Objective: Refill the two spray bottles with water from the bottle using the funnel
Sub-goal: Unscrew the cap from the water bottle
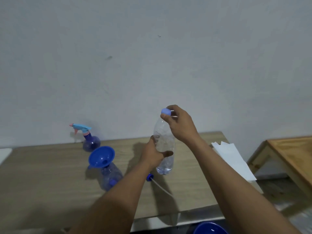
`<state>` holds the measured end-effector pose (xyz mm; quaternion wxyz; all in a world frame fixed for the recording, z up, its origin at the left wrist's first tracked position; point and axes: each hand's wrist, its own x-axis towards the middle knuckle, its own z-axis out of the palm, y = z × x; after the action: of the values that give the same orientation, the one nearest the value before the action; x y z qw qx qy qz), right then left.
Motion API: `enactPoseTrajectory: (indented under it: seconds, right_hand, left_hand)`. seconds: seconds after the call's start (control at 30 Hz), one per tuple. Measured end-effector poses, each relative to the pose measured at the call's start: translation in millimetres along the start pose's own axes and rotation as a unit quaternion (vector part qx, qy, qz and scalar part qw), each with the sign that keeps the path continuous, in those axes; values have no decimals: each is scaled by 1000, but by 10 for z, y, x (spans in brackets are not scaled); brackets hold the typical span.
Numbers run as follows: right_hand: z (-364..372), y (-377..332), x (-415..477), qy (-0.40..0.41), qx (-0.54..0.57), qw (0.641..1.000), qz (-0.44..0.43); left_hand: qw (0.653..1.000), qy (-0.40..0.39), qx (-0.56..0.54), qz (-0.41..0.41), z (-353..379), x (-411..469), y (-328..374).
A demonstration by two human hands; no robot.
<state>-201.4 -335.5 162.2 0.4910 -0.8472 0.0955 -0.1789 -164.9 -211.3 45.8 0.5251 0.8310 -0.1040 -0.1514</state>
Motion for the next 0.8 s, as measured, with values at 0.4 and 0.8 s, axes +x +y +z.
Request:
enactPoseTrajectory:
  seconds: [0.4, 0.8]
  right_hand:
    - [-168, -165, 91, -61, -90, 994, -8]
    - [-238, -163, 25, -105, -79, 991, -34]
  left_hand:
    - [1000, -8, 10, -1, 4, -17, -21]
    - [1000, -5, -4, 2, 0, -82, -48]
